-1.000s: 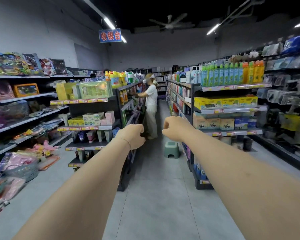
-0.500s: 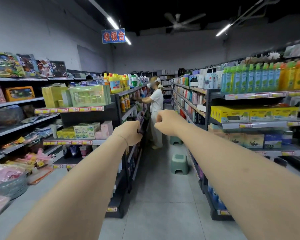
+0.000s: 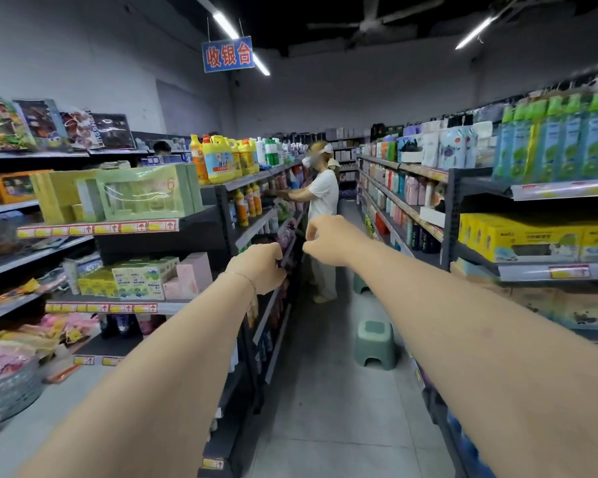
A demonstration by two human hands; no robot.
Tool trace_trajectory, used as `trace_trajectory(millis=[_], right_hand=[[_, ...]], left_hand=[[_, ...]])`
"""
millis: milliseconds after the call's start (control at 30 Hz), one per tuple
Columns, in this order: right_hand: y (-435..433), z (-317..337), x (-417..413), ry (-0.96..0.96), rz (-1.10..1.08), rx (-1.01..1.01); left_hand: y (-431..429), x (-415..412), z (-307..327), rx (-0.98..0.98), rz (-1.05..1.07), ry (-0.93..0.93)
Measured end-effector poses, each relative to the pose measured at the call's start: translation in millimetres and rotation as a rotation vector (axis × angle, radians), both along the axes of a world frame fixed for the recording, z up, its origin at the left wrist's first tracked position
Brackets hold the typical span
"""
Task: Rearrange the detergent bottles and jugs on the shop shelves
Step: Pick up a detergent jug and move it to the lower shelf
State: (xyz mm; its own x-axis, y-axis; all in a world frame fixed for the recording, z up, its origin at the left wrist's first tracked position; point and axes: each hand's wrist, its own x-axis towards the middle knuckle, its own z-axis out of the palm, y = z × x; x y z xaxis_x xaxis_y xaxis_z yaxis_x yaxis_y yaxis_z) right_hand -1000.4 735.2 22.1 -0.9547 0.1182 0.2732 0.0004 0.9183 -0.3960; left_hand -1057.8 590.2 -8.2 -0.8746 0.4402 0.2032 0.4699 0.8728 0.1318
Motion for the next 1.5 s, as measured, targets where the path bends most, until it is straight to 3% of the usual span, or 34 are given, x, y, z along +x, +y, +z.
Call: trace_trajectory(millis=[300,633,1033,1500], right_hand=[[105,2,-174,-0.034,0.069,-0.02],[161,-17,-362,-0.043,0.141,0.021],[222,11,-594,0.013,0.171,0.035],[350,-8,-834,-0.007,0.25,0.062]], left_hand=[[96,-160,18,0.009,0.045,0.026],[138,-336,-1,0.015,0.148,-0.019],[202,-580,27,0.018,0.169,0.041],[337,-808,-5,0.043,0.232,0.002]])
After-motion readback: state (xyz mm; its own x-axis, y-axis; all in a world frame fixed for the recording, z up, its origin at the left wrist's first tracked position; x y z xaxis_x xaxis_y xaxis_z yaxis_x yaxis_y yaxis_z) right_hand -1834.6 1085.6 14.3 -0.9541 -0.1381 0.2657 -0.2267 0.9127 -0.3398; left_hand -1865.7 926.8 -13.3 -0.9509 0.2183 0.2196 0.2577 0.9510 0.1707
